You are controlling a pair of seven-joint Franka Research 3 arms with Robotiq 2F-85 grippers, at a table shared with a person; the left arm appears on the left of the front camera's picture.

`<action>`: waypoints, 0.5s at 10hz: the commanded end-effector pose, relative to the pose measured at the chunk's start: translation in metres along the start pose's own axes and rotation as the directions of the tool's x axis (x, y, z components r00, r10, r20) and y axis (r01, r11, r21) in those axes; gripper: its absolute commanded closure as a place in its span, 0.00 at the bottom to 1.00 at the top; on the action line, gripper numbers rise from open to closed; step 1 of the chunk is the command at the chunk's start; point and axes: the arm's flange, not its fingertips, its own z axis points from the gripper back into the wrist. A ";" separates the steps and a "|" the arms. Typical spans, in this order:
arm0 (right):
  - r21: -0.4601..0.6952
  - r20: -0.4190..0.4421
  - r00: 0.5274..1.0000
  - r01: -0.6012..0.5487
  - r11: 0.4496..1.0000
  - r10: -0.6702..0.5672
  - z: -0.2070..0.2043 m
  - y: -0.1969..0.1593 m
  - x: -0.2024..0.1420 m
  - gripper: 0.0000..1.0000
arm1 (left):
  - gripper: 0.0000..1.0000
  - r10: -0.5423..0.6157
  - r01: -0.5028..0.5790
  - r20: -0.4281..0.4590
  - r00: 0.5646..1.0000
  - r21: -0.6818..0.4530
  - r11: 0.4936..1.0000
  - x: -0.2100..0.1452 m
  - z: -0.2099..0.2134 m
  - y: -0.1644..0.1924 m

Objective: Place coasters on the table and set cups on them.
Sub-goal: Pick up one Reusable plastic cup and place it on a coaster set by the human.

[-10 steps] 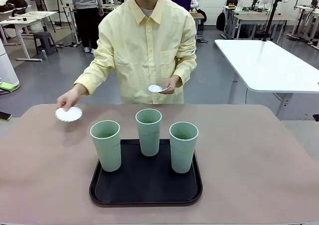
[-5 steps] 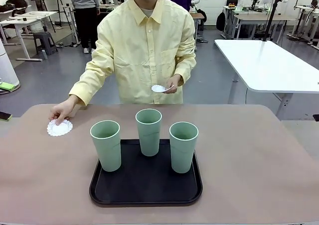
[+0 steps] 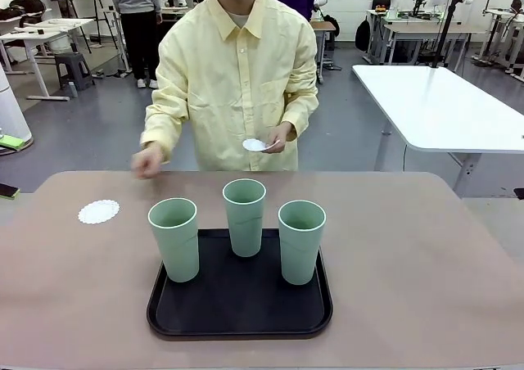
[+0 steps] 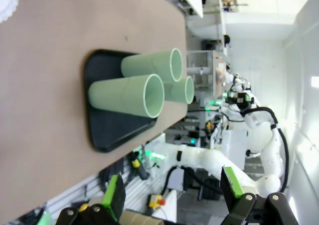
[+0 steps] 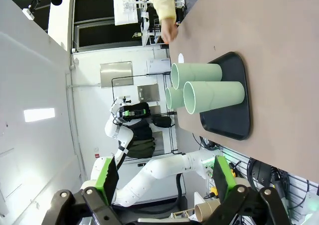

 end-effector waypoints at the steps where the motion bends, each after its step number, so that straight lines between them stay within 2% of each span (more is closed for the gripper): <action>1: 0.003 0.004 1.000 0.000 1.000 0.000 0.000 0.000 0.000 0.00 | 0.00 -0.002 0.002 0.002 1.000 -0.008 1.000 0.000 0.000 -0.001; 3: 0.003 0.004 1.000 0.000 1.000 0.000 0.000 0.000 0.000 0.00 | 0.00 0.000 0.000 0.000 1.000 0.000 1.000 0.000 0.000 0.000; 4: 0.003 0.004 1.000 0.000 1.000 0.000 0.000 0.000 0.000 0.00 | 0.00 -0.221 0.222 -0.029 0.975 0.194 0.955 0.004 -0.008 -0.018; 5: 0.003 0.004 1.000 0.000 1.000 0.000 0.000 0.000 0.000 0.00 | 0.00 -0.329 0.340 -0.091 0.940 0.303 0.890 0.014 -0.019 -0.035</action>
